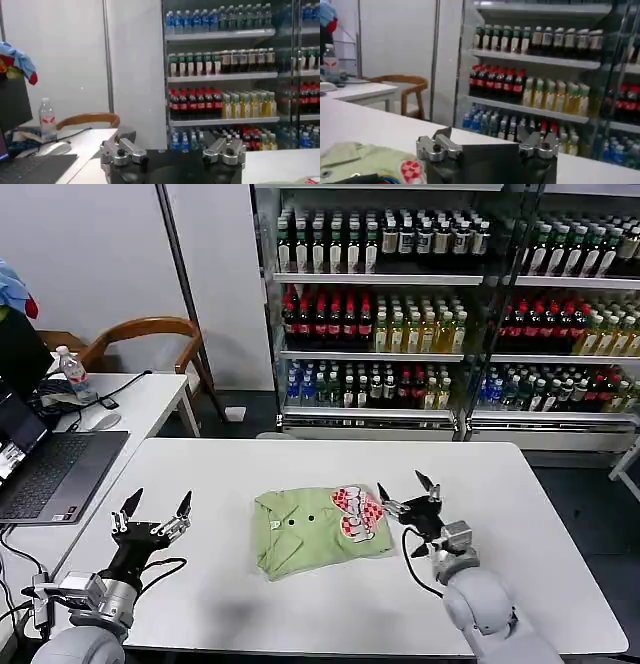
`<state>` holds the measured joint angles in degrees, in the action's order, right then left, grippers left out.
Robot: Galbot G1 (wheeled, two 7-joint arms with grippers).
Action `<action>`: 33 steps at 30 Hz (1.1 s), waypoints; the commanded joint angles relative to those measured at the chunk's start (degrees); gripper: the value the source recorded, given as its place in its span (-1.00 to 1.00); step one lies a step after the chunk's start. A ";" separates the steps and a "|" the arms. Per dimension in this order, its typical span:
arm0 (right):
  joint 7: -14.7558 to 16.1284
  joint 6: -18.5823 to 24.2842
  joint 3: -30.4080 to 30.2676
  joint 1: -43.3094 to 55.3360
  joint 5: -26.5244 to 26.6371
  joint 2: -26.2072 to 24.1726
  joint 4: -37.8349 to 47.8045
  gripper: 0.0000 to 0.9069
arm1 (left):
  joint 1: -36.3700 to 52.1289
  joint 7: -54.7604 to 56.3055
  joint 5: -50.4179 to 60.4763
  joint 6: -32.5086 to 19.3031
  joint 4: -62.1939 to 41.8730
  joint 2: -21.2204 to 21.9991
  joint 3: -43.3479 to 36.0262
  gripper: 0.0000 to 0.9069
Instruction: Fold and organize the clothes.
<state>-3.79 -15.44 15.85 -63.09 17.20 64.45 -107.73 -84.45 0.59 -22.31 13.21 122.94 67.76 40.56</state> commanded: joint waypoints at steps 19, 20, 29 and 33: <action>2.24 3.75 9.01 -8.14 -4.97 -1.45 -0.59 1.00 | -0.15 -0.11 1.32 -1.03 -0.09 0.10 -0.37 1.00; 2.32 3.80 9.02 -8.23 -4.91 -1.47 -0.66 1.00 | -0.17 -0.12 1.40 -1.09 -0.11 0.16 -0.44 1.00; 2.02 6.50 9.87 -8.02 -4.38 -1.41 -1.76 1.00 | 0.46 -0.51 2.40 -2.30 -0.44 0.21 -1.05 1.00; 1.50 7.71 9.88 -6.78 -3.49 -1.48 -1.18 1.00 | 0.84 -0.82 2.72 -3.49 -0.68 0.45 -1.47 1.00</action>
<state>-1.90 -10.21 25.23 -70.56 12.96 63.10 -109.22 -83.89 -0.01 -19.98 11.14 122.48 68.08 39.41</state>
